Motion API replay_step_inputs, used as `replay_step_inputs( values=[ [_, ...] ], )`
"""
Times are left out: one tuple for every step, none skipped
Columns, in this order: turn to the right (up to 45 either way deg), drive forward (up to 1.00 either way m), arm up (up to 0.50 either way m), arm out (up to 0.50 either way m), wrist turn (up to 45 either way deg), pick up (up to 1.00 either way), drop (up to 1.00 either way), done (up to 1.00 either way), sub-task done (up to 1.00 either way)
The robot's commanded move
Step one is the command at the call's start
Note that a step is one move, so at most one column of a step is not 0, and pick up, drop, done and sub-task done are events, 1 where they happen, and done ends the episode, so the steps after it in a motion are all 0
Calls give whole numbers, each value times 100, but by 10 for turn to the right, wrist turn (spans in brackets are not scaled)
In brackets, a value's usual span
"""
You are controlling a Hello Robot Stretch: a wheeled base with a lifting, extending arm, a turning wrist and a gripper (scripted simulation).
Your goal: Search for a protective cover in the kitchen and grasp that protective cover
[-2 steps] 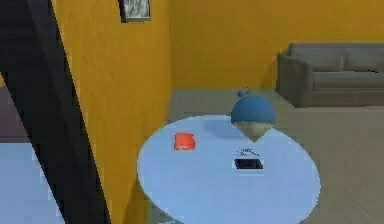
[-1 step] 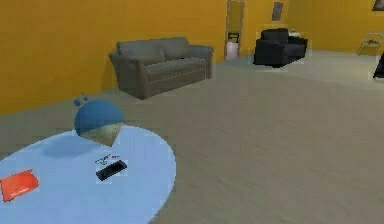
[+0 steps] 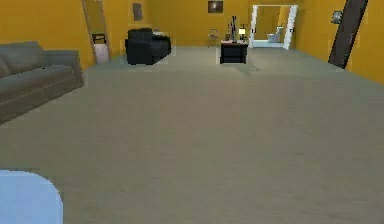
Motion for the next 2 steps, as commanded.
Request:
replay_step_inputs(
  values=[
    [0,75,0,0,0,0,0,0,0],
    [-240,0,0,0,0,0,0,0,0]
  ],
)
